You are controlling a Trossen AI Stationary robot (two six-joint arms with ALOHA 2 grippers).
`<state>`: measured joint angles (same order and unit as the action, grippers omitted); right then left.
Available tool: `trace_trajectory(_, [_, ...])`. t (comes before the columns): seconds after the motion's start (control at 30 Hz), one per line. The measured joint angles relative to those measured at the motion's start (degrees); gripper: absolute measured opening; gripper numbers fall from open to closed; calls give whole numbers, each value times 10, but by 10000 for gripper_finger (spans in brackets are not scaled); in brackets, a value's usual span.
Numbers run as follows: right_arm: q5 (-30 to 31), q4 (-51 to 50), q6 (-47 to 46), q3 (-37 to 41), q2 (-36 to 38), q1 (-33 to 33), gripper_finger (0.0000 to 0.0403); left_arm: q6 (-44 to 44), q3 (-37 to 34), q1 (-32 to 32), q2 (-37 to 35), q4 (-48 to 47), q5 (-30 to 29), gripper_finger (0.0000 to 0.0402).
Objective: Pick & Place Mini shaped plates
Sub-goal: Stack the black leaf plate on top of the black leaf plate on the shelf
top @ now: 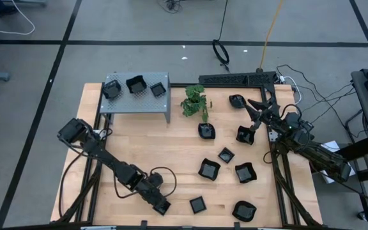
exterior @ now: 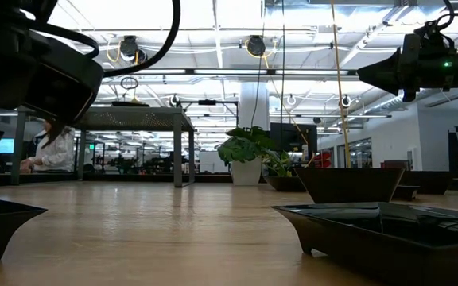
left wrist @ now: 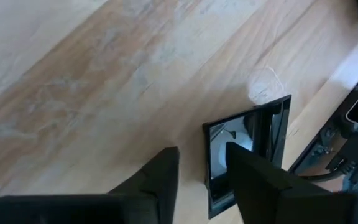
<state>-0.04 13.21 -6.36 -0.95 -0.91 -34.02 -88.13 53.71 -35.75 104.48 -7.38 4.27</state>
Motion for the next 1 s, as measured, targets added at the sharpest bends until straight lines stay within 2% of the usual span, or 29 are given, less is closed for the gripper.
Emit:
trace_trajectory(0.23, [0, 0, 0, 0, 0, 0, 130, 26, -2, 6, 2, 15, 1, 26])
trace_trajectory(0.3, [0, 0, 0, 0, 0, 0, 130, 26, -2, 11, -2, 15, 6, 9])
trace_trajectory(0.43, [0, 0, 0, 0, 0, 0, 130, 33, -3, 27, -22, 12, 13, 15])
trace_trajectory(0.63, [0, 0, 0, 0, 0, 0, 130, 102, -3, 75, -81, 4, 5, 6])
trace_trajectory(0.77, [0, 0, 0, 0, 0, 0, 130, 176, -2, 126, -131, -15, -51, 14])
trace_trajectory(1.0, [0, 0, 0, 0, 0, 0, 130, 311, -2, 243, -224, -31, -186, 5])
